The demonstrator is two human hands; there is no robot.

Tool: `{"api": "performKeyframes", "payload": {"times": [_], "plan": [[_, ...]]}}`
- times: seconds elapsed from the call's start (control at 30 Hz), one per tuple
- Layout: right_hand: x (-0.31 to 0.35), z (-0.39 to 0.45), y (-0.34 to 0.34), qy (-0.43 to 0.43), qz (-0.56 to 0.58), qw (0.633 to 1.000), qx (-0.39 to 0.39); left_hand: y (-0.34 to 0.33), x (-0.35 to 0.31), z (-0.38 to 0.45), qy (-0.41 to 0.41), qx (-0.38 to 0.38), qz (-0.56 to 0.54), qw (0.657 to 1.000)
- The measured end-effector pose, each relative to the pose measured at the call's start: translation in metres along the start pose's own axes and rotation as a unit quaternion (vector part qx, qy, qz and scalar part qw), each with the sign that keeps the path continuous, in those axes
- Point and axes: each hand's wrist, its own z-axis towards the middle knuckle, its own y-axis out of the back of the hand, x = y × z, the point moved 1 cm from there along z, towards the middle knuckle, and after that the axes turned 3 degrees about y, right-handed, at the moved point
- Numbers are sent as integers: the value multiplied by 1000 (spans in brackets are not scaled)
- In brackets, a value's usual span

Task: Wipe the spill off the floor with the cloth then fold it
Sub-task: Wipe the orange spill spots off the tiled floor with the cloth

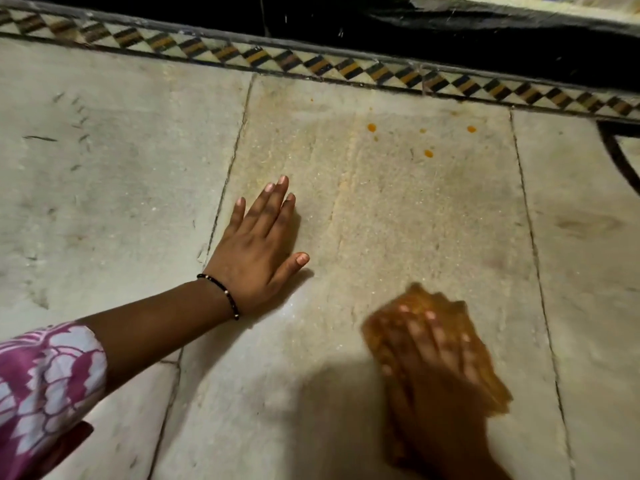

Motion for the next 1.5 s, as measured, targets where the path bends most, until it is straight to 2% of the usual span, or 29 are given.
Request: {"api": "performKeyframes", "payload": {"times": [0.13, 0.23, 0.3, 0.37, 0.47, 0.53, 0.6, 0.7, 0.8, 0.9, 0.97, 1.03, 1.13, 1.2, 1.3, 1.37, 1.43, 1.5], "plan": [[-71, 26, 31, -147, 37, 988, -37, -5, -7, 5, -12, 19, 0, 1000], [-90, 106, 59, -178, 47, 980, -81, -7, -13, 19, -42, 32, 22, 998], [-77, 158, 67, -163, 31, 983, -75, -6, -14, 34, -55, 37, 35, 997], [-46, 182, 67, -106, 14, 992, -62, -5, -11, 53, -49, 33, 50, 997], [-6, 156, 50, 11, -11, 998, -66, -9, 0, 77, -20, 37, 61, 997], [-3, 114, 39, 48, -6, 997, -52, -16, 6, 82, -4, 48, 55, 997], [-24, 82, 32, 24, -8, 999, -32, -23, 8, 81, 1, 46, 54, 997], [-64, 79, 40, -51, -4, 998, -32, -24, 8, 77, 1, 38, 44, 998], [-88, 125, 64, -108, 9, 992, -64, -23, 10, 77, -4, 30, 38, 999], [-87, 199, 88, -146, 38, 987, -62, -24, 11, 78, -7, 20, 36, 999], [-62, 238, 95, -122, 41, 990, -63, -23, 11, 79, -10, 17, 34, 999], [-35, 251, 90, -56, 25, 996, -59, -23, 12, 79, -10, 19, 37, 999], [-28, 210, 73, 45, -13, 997, -60, -22, 10, 78, -11, 23, 39, 999], [-51, 164, 65, 53, -21, 996, -66, -23, 8, 77, -9, 21, 42, 999], [-105, 138, 69, -15, -26, 998, -58, -22, 7, 76, -8, 23, 42, 999], [-128, 158, 80, -74, -8, 994, -75, -18, 3, 79, -46, 32, 36, 998], [-132, 196, 91, -135, 32, 986, -88, -12, -9, 90, -99, 33, 29, 994], [-120, 229, 96, -156, 47, 983, -84, -8, -29, 110, -128, 33, 16, 991]]}}
